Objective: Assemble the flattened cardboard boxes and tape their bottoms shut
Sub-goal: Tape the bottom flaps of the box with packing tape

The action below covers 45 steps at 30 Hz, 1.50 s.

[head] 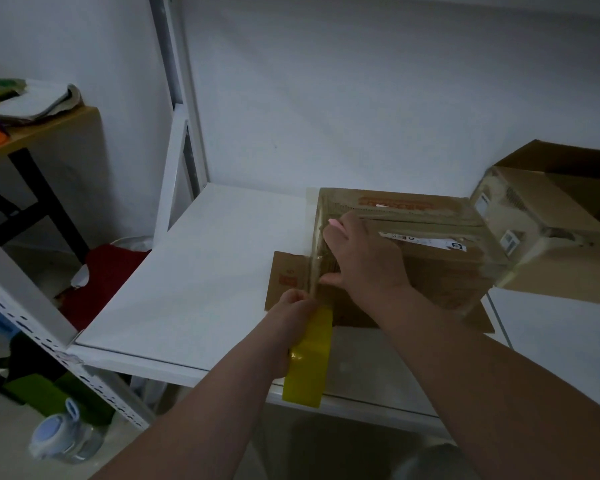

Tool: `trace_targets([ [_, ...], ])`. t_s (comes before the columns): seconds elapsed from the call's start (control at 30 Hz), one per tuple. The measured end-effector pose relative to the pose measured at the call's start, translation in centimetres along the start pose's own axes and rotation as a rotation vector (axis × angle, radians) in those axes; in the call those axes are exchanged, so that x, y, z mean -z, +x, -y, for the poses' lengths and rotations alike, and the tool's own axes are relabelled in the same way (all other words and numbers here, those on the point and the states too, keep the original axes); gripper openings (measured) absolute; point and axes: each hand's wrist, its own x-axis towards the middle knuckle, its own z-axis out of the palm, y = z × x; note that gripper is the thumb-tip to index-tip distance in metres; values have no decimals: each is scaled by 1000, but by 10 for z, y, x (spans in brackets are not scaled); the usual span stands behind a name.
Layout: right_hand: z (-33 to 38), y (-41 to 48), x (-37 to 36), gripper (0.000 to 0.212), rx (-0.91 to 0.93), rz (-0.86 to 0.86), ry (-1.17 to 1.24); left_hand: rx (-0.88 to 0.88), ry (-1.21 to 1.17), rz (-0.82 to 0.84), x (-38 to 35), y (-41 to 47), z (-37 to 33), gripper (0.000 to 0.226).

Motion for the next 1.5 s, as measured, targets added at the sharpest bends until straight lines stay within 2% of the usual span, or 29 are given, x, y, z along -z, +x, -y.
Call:
trace_targets([
  [0.13,2,-2,11,65,-14,81,65,-58,-28,-92,-2,-7,2,4],
  [0.2,-1,-8,17,57,-48,41,195,-93,-39,-110,-2,-12,4,3],
  [0.3,0,-31,18,23,-61,-234,333,-163,-34,-140,-3,-17,9,5],
  [0.37,6,-54,13,19,-95,-345,422,-201,-33,-142,-5,-20,12,7],
  [0.43,15,-74,7,13,-171,-303,517,-232,-35,-139,-9,-24,15,11],
  [0.57,24,-95,-2,28,-571,59,931,-316,-24,-148,-18,-27,23,16],
  [0.63,28,-97,-1,23,-666,139,1094,-360,-9,-168,-21,-28,24,15],
  [0.8,37,-93,-5,6,-754,41,1123,-441,36,-230,-26,-30,26,13],
  [0.9,43,-91,-5,12,-796,13,1140,-485,79,-271,-30,-30,28,13],
  [1.1,46,-86,-14,20,-932,64,1326,-571,107,-339,-37,-30,31,13],
  [1.33,38,-81,-10,17,-1021,206,1423,-587,183,-300,-32,-26,37,4],
  [1.43,37,-78,-9,17,-1056,207,1429,-601,232,-298,-31,-27,37,10],
  [1.5,36,-78,-10,21,-1088,198,1442,-628,230,-287,-28,-29,35,24],
])
